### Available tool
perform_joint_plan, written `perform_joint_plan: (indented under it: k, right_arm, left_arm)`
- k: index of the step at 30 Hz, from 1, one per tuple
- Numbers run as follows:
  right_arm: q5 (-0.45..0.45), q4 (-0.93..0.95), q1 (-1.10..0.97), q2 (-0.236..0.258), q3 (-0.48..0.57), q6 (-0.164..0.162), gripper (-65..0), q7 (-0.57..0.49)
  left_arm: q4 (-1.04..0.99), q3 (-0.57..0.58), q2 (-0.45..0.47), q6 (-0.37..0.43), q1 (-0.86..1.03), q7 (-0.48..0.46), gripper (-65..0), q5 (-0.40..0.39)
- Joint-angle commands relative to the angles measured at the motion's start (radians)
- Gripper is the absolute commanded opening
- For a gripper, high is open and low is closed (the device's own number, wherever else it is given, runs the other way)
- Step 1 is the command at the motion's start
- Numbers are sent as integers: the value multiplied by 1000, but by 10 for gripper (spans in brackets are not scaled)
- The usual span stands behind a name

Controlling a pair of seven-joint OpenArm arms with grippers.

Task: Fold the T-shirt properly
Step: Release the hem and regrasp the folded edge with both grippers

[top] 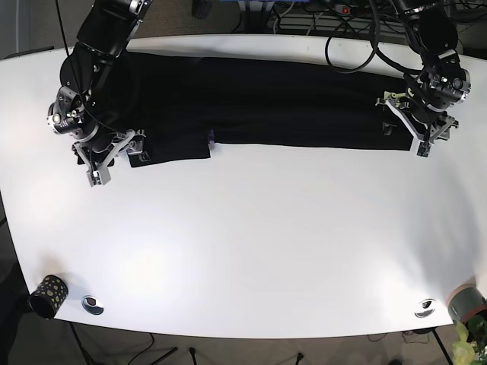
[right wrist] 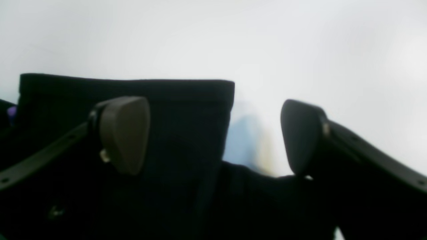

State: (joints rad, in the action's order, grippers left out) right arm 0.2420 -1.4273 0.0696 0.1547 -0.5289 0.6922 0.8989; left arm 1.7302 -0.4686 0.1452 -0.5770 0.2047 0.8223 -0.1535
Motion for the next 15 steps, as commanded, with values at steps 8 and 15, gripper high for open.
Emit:
perform_joint_plan:
  k: [8,15]
  right_arm:
    - [20,46,23,21,6,6,-76,-50]
    - [24,43,14,-4,45,6,-276,-50]
  left_arm:
    - [-32,-3,12,1,-9,-22,-204,-7]
    - [-34,-2,12,1,-11,-22,-204,-7]
